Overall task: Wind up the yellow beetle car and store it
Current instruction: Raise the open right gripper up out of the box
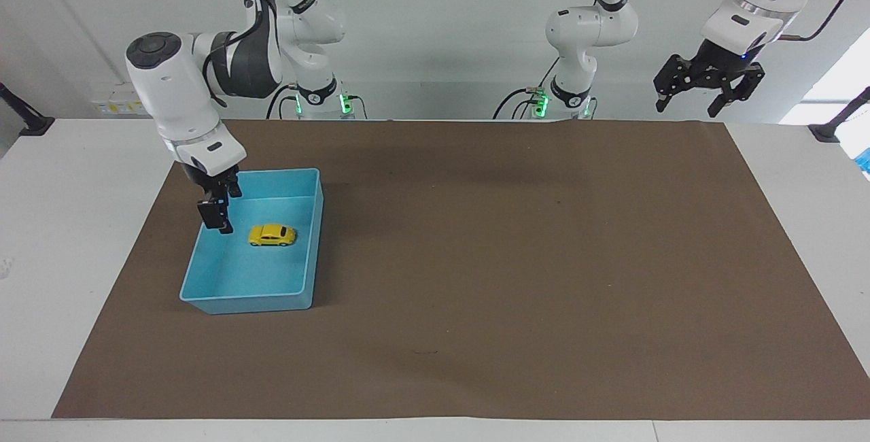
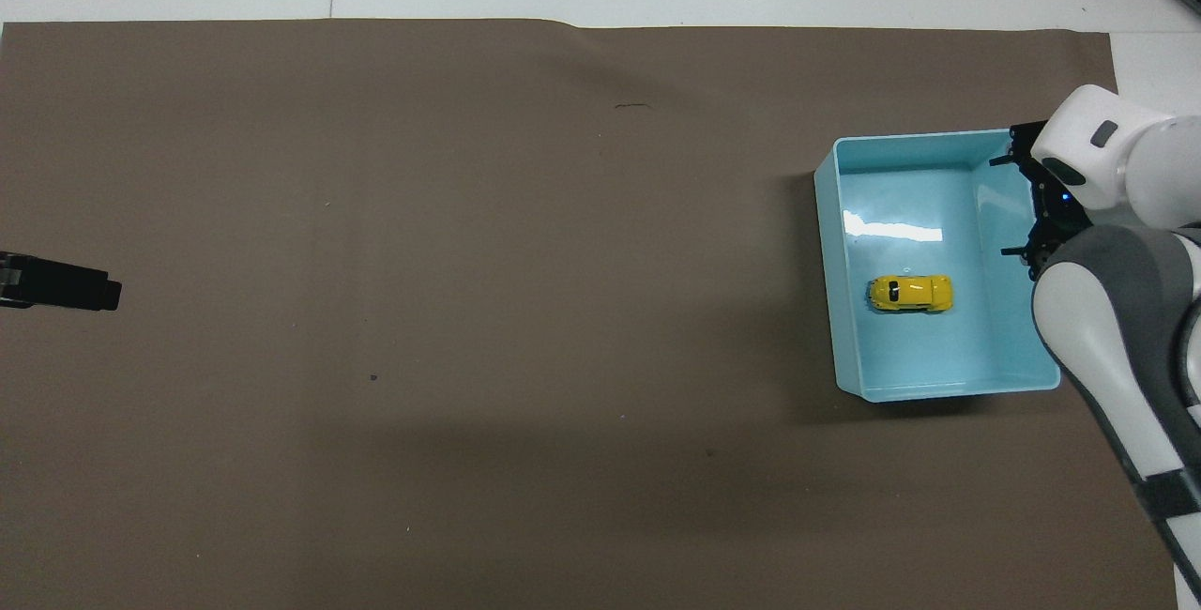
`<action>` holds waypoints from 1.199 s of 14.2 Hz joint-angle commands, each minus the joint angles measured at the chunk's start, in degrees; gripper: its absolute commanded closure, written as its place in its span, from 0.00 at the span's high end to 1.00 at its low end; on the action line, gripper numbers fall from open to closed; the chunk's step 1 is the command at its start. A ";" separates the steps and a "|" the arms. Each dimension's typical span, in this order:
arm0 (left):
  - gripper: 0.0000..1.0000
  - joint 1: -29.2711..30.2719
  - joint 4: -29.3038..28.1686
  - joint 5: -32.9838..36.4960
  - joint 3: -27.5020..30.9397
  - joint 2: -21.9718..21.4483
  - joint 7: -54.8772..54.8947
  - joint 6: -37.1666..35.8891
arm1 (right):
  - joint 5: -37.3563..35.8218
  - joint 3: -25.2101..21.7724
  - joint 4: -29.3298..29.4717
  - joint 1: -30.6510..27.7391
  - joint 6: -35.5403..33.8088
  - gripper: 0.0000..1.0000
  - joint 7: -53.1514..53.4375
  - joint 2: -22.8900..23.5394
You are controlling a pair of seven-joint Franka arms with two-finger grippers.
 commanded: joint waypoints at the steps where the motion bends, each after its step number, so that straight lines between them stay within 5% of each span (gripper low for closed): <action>1: 1.00 0.74 -0.79 -0.83 -0.21 -0.82 -0.10 0.01 | -0.28 0.26 1.01 -0.45 -1.42 1.00 -0.70 -0.85; 13: 1.00 0.74 -0.79 -0.83 -0.21 -0.82 -0.10 0.01 | 0.34 -1.75 1.45 3.30 -4.32 1.00 -0.18 -6.38; 17: 1.00 0.74 -0.79 -0.83 -0.21 -0.82 -0.10 0.01 | 0.42 -2.90 2.06 4.11 -8.09 1.00 10.16 -7.70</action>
